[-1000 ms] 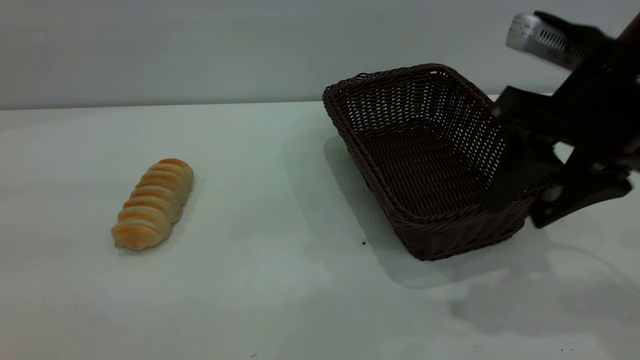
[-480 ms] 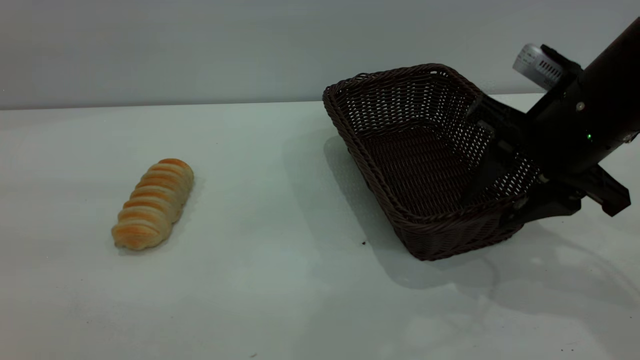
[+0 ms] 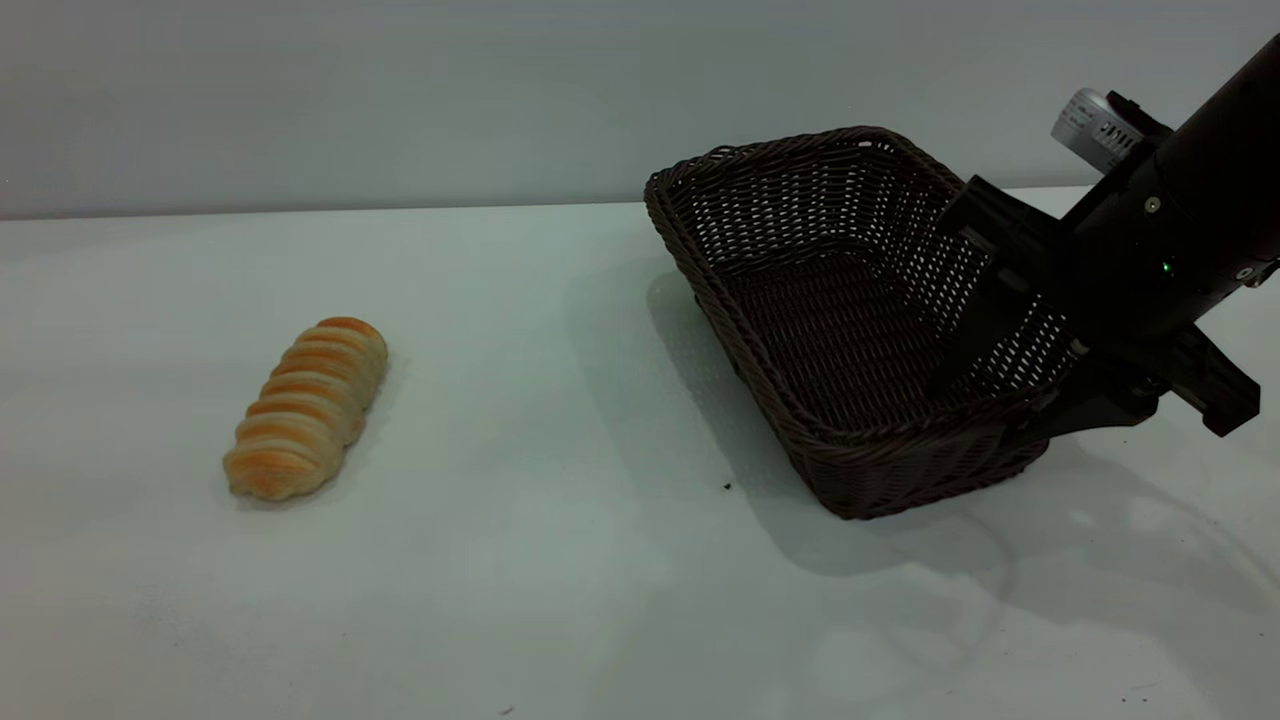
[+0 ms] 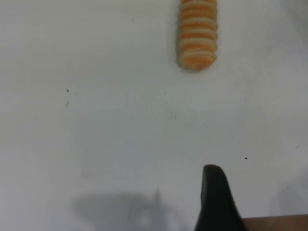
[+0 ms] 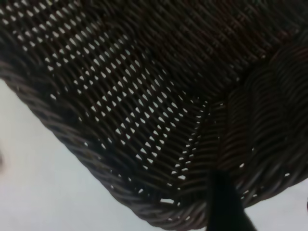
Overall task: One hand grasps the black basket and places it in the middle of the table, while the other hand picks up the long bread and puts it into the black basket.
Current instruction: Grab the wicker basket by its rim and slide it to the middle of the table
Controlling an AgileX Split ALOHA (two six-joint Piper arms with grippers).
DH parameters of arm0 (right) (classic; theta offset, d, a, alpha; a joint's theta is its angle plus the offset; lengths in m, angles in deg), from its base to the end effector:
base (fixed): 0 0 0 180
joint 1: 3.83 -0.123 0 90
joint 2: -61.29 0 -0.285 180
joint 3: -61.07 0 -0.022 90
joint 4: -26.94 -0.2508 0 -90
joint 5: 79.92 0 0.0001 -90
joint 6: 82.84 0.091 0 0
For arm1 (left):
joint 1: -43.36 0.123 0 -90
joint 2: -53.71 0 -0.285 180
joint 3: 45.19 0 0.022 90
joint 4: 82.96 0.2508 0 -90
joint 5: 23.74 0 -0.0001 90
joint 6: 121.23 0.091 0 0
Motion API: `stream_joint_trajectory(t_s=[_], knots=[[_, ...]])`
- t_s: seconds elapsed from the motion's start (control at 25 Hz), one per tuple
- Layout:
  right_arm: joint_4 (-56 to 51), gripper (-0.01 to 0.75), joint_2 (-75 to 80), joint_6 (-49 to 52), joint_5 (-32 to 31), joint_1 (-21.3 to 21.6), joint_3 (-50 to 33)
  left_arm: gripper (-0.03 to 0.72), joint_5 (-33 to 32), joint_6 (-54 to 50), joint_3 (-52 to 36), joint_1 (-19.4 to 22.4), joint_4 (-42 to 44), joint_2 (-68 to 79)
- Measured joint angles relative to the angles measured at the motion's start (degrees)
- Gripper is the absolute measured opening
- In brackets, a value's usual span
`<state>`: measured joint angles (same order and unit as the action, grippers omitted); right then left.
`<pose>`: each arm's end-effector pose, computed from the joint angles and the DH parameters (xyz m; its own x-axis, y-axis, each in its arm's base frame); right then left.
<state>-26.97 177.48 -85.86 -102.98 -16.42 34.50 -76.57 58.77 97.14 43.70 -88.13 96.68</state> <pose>0.3148 0.0999 0.1130 -0.8397 0.5414 -0.0419 0.4559 0.7447 0.4875 0.1013 -0.0059 0.3174 -0.6880 -0.0585 -0.7233 0.0087 0.9960 -0.0889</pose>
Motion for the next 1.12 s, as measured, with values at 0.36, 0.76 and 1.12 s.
stream_joint_trajectory(t_s=[0.36,0.76,1.12], knots=[[2.12,0.428,0.00,2.66,-2.49,0.00,0.00,0.485,-0.05,0.00,0.00,0.00,0.00,0.00],[6.26,0.428,0.00,8.68,-1.22,0.00,0.00,0.485,-0.05,0.00,0.00,0.00,0.00,0.00],[4.68,0.428,1.90,9.33,2.93,0.00,0.20,0.485,-0.12,0.00,0.00,0.00,0.00,0.00]])
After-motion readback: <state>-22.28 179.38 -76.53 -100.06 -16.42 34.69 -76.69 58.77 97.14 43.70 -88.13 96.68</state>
